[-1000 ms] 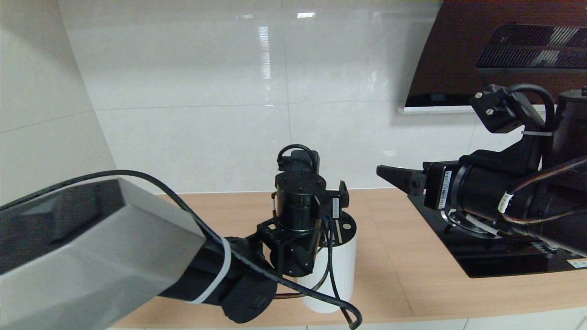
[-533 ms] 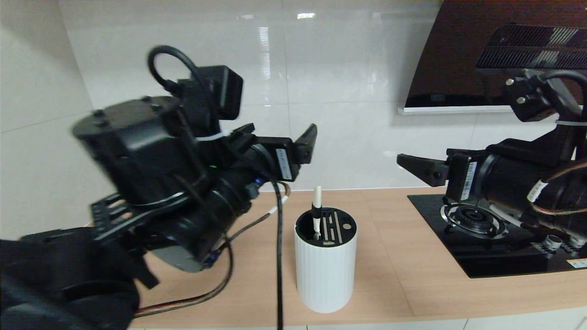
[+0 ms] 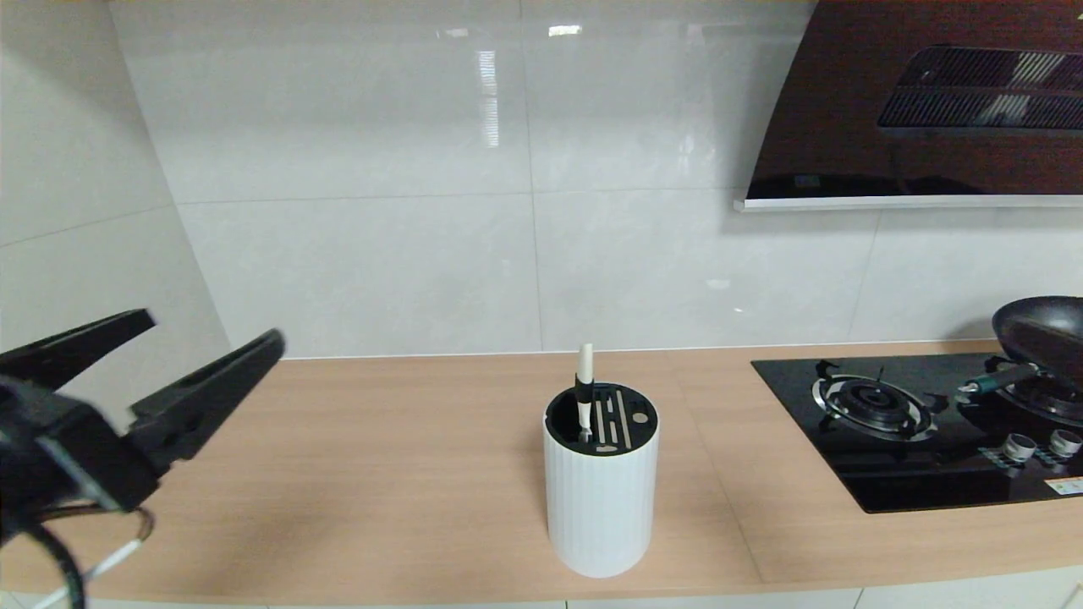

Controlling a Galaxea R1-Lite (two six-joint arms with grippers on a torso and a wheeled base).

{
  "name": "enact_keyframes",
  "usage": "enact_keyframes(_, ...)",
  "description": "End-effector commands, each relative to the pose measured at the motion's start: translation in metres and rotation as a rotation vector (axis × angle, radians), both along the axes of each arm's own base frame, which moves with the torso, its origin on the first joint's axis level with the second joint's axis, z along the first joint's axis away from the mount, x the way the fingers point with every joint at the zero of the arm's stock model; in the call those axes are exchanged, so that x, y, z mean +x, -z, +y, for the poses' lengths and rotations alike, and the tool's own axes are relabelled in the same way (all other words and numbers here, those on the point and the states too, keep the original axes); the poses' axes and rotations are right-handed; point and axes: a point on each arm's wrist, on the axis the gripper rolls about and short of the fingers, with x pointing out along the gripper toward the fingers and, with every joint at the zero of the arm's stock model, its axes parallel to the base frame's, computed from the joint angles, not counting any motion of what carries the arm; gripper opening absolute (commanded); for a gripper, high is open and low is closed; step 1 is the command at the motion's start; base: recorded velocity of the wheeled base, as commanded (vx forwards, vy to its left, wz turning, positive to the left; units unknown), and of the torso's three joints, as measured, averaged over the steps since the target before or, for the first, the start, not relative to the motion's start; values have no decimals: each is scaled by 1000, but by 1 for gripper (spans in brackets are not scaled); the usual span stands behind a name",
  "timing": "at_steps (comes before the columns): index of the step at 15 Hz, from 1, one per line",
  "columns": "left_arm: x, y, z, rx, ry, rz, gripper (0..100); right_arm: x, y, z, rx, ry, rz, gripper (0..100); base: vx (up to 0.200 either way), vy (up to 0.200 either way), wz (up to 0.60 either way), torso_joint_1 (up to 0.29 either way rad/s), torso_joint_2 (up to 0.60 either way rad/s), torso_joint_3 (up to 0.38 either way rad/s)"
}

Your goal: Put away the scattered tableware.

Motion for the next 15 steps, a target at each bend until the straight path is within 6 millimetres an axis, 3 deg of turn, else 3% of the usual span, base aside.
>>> enact_keyframes(1, -67, 11, 47, -41, -98, -77, 100, -58, 1, -39, 44, 177, -142, 100, 0, 0, 0, 0, 0, 0)
enact_keyframes(3, -96, 18, 61, -55, -158, -113, 100, -95, 5, -51, 25, 252, -212, 100, 0, 0, 0, 0, 0, 0)
enact_keyframes(7, -140, 39, 72, -61, -269, -162, 100, -146, 35, -56, -96, 390, -246, 100, 0, 0, 0, 0, 0, 0)
enact_keyframes(10, -161, 50, 72, -39, -359, -222, 100, -158, 52, -52, -118, 422, -253, 100, 0, 0, 0, 0, 0, 0)
enact_keyframes(13, -165, 51, 72, -57, -459, -234, 100, -169, 69, -45, -135, 395, -313, 100, 0, 0, 0, 0, 0, 0)
enact_keyframes(15, -165, 52, 73, -59, -495, -232, 100, -165, 76, -44, -137, 374, -299, 100, 0, 0, 0, 0, 0, 0)
